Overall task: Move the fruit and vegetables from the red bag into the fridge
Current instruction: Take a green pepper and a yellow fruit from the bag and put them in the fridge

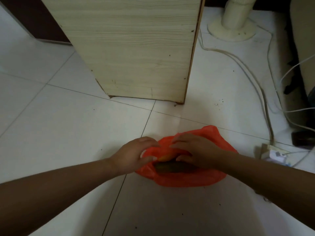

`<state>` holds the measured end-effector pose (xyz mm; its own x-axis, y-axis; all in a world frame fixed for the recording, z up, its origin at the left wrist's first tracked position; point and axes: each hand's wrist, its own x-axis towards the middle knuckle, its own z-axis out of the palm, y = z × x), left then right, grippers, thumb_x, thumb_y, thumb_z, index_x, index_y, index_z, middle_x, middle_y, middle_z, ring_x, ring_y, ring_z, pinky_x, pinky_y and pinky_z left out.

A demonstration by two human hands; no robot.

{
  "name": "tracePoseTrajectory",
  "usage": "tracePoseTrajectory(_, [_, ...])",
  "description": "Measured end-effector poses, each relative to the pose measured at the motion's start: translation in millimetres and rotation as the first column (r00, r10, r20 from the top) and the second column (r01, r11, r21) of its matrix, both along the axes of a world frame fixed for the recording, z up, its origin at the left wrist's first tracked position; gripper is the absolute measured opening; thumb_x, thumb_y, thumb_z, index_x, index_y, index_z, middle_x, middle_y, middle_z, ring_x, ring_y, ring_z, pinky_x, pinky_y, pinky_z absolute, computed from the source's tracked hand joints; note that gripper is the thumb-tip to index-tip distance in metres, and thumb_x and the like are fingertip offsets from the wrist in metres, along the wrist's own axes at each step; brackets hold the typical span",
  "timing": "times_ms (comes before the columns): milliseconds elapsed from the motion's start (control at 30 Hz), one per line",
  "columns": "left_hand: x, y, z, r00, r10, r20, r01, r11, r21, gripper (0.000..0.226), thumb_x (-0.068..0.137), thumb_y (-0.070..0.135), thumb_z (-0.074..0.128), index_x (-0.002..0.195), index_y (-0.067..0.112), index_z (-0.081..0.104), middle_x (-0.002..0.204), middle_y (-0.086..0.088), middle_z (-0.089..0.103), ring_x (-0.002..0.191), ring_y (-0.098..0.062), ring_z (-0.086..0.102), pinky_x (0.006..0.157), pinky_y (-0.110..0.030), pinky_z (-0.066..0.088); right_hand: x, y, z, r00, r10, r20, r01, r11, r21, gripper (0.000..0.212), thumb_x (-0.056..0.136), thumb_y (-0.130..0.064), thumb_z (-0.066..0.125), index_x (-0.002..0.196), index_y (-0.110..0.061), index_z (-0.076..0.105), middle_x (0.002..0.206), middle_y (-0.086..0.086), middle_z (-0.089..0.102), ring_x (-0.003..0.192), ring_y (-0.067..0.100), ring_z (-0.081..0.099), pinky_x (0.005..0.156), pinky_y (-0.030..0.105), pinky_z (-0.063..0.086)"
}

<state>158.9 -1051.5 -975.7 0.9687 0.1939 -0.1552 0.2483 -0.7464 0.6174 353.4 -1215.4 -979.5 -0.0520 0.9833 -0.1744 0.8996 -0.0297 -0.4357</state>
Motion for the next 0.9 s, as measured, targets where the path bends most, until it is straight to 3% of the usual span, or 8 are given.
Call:
tracePoseTrajectory(100, [-5.7,-10.7,2.8,0.999,-0.034,0.018,0.033,0.999,0.023,0.047,0.084,0.05,0.046,0.125,0.031,0.055,0.125,0.015,0.057,0.115,0.003,0.046,0.096,-0.009,0.034,-7.1,2.4,-0.9,0.999,0.031,-0.03,-0.031,0.999,-0.028,0.046,0.091,-0.038,0.055,0.134,-0.025,0.048,0.142,-0.004,0.044,0.132,0.013,0.037,0.107,0.025,0.028])
tracePoseTrajectory(200, [-1.7,-18.0,-9.2,0.997,-0.07,-0.014,0.071,0.996,0.049,0.052,0.087,0.048,0.039,0.133,0.027,0.049,0.134,0.009,0.053,0.122,-0.002,0.043,0.1,-0.015,0.034,-4.9,3.8,-3.9,0.999,0.01,-0.043,-0.013,0.997,-0.08,0.049,0.091,-0.038,0.055,0.137,-0.025,0.044,0.144,-0.005,0.043,0.132,0.012,0.036,0.107,0.023,0.025])
tracePoseTrajectory(333, [8.0,-23.0,-35.0,0.991,-0.063,-0.121,0.077,0.991,0.112,0.063,0.094,0.042,0.046,0.148,0.023,0.019,0.156,0.004,0.017,0.14,-0.004,0.018,0.105,-0.012,0.011,1.1,1.4,-13.8,0.999,-0.032,-0.012,0.031,0.991,-0.129,0.061,0.09,-0.045,0.052,0.144,-0.026,0.031,0.151,-0.005,0.031,0.136,0.013,0.031,0.11,0.024,0.021])
tracePoseTrajectory(400, [16.6,-22.1,-44.5,0.988,-0.025,-0.155,0.044,0.992,0.116,0.072,0.091,0.047,0.047,0.149,0.024,0.01,0.158,0.004,0.009,0.141,-0.006,0.015,0.107,-0.016,0.013,4.1,3.2,-17.8,0.998,-0.062,-0.013,0.059,0.988,-0.142,0.065,0.091,-0.047,0.051,0.146,-0.025,0.025,0.152,-0.005,0.028,0.137,0.013,0.03,0.111,0.024,0.02])
tracePoseTrajectory(567, [39.5,-12.1,-61.3,0.974,0.132,-0.186,-0.143,0.989,-0.043,0.081,0.08,0.043,0.066,0.147,0.024,0.023,0.15,-0.001,0.034,0.136,-0.017,0.035,0.108,-0.023,0.026,11.5,17.1,-21.2,0.991,-0.125,-0.054,0.115,0.98,-0.162,0.064,0.09,-0.046,0.052,0.144,-0.023,0.029,0.149,-0.002,0.036,0.134,0.014,0.034,0.109,0.021,0.021])
tracePoseTrajectory(733, [51.2,-9.8,-71.7,0.98,0.127,-0.155,-0.148,0.98,-0.131,0.085,0.072,0.042,0.074,0.143,0.022,0.033,0.144,0.0,0.043,0.13,-0.015,0.041,0.102,-0.017,0.026,26.5,11.0,-15.0,0.99,-0.137,-0.044,0.129,0.981,-0.143,0.055,0.09,-0.042,0.055,0.138,-0.02,0.041,0.144,-0.002,0.042,0.129,0.013,0.039,0.102,0.016,0.021])
tracePoseTrajectory(900, [60.6,-17.8,-82.3,0.976,0.148,-0.157,-0.175,0.968,-0.177,0.089,0.066,0.042,0.079,0.141,0.021,0.037,0.142,0.001,0.046,0.128,-0.013,0.043,0.106,-0.022,0.031,32.6,0.5,-25.5,0.993,-0.115,-0.027,0.108,0.975,-0.195,0.062,0.088,-0.044,0.057,0.142,-0.022,0.036,0.148,-0.002,0.037,0.133,0.013,0.035,0.108,0.021,0.021])
